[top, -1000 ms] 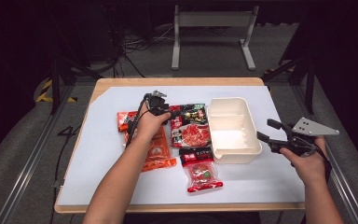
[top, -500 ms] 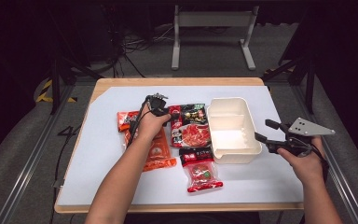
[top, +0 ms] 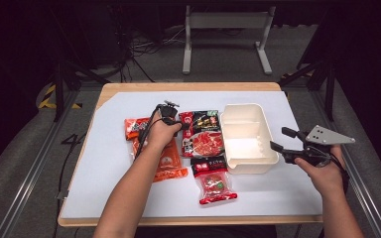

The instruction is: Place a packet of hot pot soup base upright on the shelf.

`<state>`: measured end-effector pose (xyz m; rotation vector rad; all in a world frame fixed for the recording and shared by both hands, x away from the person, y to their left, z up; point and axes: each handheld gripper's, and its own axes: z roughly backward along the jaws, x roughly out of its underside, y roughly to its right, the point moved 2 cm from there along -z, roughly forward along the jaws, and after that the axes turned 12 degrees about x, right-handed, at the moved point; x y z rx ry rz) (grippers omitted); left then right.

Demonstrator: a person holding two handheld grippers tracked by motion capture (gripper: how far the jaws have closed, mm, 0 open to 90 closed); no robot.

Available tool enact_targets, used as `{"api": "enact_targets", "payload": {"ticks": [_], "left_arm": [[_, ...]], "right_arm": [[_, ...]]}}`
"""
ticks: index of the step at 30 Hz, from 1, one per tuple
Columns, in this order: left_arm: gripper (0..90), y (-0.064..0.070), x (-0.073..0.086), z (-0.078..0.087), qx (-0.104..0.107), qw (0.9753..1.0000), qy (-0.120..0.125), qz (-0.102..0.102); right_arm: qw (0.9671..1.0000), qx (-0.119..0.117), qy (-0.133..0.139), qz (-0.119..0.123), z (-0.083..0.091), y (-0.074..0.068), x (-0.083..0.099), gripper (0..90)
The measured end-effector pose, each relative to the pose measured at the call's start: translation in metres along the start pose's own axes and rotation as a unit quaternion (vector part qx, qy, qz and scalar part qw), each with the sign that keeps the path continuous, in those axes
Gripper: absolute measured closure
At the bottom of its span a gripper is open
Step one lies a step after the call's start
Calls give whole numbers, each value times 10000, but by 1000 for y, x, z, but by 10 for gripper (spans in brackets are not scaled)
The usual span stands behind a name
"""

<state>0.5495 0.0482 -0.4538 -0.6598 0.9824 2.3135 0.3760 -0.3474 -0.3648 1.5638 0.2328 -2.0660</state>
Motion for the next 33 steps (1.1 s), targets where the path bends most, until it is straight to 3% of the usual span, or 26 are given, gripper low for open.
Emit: {"api": "enact_targets", "payload": {"ticks": [4, 7, 10, 15, 22, 27, 33], "left_arm": [[729, 2, 0, 0, -45, 10000, 36, 51], [774, 2, 1, 1, -46, 9997, 147, 206], [797, 4, 2, 4, 17, 9989, 333, 342], [826, 10, 1, 16, 130, 9969, 698, 349], [855, 22, -2, 39, 10, 9933, 1150, 78], [869, 33, -4, 56, 140, 9882, 1521, -59], [871, 46, -5, 66, 416, 9843, 1690, -302]], "right_arm": [[10000, 20, 4, -7, 1, 1, 0, 331], [10000, 25, 4, -1, 1, 1, 0, 331], [10000, 30, 2, -2, 2, 1, 0, 331], [10000, 36, 27, -13, 2, 3, 0, 332], [10000, 18, 17, 12, 0, 1, -2, 334], [10000, 1, 37, 39, 0, -1, -4, 336], [10000, -14, 8, 22, -2, -2, -6, 343]]}}
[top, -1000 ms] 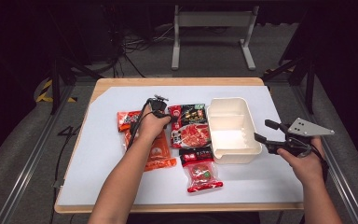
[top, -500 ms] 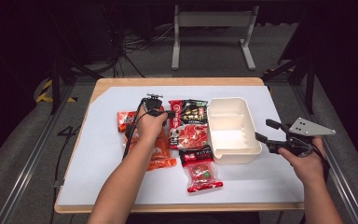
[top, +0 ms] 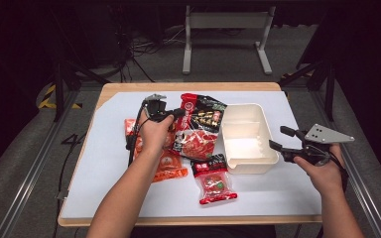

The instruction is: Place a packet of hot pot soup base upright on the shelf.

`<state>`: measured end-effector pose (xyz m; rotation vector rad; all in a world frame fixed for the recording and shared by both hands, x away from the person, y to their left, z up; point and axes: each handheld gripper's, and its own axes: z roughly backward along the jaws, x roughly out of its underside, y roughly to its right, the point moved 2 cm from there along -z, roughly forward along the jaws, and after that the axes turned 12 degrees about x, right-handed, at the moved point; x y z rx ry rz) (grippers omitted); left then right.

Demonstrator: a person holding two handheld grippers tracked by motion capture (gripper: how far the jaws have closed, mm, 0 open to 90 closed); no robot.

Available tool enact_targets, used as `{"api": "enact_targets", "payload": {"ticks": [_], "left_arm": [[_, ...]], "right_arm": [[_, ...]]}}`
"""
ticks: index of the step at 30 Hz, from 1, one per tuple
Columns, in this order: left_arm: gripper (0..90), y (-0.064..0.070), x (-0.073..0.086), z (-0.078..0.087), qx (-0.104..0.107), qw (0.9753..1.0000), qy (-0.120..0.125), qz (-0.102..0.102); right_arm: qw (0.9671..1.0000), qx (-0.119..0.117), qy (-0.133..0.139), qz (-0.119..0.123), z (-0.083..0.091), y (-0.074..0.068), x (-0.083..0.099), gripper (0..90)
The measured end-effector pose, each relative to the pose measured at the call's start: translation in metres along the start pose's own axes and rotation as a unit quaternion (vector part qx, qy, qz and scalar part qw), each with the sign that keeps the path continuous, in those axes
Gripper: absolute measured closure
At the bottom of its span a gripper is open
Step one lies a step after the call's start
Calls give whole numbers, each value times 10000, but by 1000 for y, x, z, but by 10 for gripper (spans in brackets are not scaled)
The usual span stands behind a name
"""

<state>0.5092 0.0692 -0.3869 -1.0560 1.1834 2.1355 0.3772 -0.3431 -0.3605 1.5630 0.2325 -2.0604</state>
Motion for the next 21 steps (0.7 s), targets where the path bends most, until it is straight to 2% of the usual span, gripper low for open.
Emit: {"api": "enact_targets", "payload": {"ticks": [5, 8, 10, 11, 12, 13, 15, 21], "left_arm": [[874, 13, -2, 9, 53, 9997, 46, -223], [876, 18, -3, 14, 46, 9995, 105, -289], [876, 22, -4, 18, 62, 9992, 185, -354], [875, 27, -5, 23, 82, 9986, 263, -453], [875, 27, -5, 23, 82, 9986, 263, -453], [874, 32, -6, 27, 172, 9975, 369, -574], [875, 34, -6, 29, 176, 9970, 438, -613], [875, 52, -10, 42, 347, 9935, 656, -860]], "right_arm": [[9998, -108, 55, -129, -1, -2, -3, 353], [9997, -155, 82, -176, -1, -3, -5, 361], [9995, -190, 102, -227, -2, -5, -8, 367], [9993, -240, 80, -276, -3, -8, -11, 381], [9992, -257, 63, -290, -3, -9, -12, 390], [9990, -283, 40, -330, -4, -11, -14, 403], [9982, -399, 19, -445, -5, -15, -18, 414], [9978, -494, 5, -435, -12, -26, -29, 426]]}}
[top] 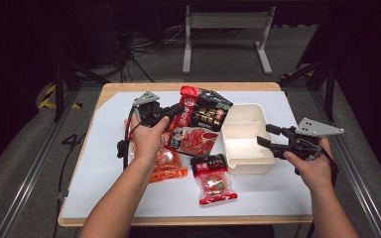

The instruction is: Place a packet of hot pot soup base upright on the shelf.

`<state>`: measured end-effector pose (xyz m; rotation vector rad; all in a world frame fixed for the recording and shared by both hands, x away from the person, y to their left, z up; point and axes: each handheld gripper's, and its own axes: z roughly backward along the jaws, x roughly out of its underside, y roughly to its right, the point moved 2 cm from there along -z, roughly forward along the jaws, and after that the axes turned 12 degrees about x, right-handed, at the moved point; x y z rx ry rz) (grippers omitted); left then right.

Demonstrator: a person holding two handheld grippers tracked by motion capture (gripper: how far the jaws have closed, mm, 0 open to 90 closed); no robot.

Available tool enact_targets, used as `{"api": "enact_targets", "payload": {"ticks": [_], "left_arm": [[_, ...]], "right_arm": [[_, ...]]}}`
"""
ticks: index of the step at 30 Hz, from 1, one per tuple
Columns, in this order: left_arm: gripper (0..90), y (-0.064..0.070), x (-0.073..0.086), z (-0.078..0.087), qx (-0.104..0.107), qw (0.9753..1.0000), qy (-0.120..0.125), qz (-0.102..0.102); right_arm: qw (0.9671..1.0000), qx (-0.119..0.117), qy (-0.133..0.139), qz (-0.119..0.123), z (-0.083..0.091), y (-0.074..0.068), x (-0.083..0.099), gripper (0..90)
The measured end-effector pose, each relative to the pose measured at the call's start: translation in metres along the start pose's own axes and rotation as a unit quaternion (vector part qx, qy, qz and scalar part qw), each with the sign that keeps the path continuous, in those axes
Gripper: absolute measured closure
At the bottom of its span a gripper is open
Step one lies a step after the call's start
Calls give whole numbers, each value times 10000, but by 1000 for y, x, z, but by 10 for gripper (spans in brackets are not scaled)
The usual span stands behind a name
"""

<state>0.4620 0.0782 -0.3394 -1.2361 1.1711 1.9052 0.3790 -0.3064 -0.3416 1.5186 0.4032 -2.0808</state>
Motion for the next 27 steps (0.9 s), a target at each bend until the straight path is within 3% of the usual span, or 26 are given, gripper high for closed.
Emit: {"api": "enact_targets", "payload": {"ticks": [4, 9, 12, 27], "left_arm": [[875, 12, -5, 4, 64, 9998, 97, -182], [875, 22, -7, 7, 133, 9992, 152, -339], [875, 33, -8, 9, 221, 9983, 185, -516], [875, 52, -3, 9, 532, 9963, 183, -643]], "right_arm": [[9999, -135, 25, -75, -8, -11, -10, 438], [9997, -239, 25, -4, -18, -24, -24, 440], [9992, -305, 149, -189, -21, -28, -32, 440], [9988, -465, -34, -157, -45, -44, -53, 404]]}}
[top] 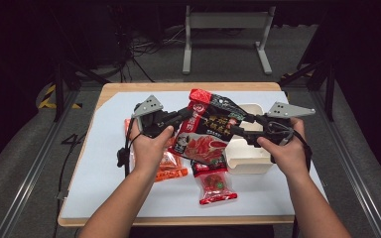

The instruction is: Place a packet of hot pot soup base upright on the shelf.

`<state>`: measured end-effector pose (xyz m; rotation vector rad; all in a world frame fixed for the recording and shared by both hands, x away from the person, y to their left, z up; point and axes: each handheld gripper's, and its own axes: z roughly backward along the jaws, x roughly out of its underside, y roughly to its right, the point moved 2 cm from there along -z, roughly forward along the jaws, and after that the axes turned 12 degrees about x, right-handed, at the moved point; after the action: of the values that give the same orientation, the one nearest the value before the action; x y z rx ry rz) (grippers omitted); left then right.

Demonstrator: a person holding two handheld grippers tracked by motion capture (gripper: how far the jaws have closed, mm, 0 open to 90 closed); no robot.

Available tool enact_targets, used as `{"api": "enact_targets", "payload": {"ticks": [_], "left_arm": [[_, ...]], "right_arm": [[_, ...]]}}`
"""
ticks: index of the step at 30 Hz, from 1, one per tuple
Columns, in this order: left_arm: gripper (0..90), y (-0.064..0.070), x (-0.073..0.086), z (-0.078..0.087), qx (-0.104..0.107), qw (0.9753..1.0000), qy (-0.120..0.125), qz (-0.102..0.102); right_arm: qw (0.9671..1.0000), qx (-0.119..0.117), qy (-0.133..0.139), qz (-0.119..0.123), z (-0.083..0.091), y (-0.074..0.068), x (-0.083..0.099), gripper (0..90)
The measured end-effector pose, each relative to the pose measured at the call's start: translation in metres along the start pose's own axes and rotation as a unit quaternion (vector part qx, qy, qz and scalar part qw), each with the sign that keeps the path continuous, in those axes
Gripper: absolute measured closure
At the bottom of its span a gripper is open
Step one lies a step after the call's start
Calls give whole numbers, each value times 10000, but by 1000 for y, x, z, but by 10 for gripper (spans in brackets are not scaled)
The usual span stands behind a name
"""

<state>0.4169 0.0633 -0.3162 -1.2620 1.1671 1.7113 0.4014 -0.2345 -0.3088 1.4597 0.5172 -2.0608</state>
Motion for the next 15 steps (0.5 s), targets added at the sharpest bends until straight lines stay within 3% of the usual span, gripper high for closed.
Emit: {"api": "enact_targets", "payload": {"ticks": [10, 12, 15], "left_arm": [[875, 8, 5, -4, 129, 9999, -38, -26], [874, 9, 5, -5, 138, 9999, -46, -39], [871, 11, 6, -4, 141, 9999, -52, -52]], "right_arm": [[9993, -328, -93, -144, -11, -6, -5, 491], [9986, -467, -213, -143, -14, -7, -5, 608], [9974, -622, -325, -160, -14, -7, -7, 704]]}}
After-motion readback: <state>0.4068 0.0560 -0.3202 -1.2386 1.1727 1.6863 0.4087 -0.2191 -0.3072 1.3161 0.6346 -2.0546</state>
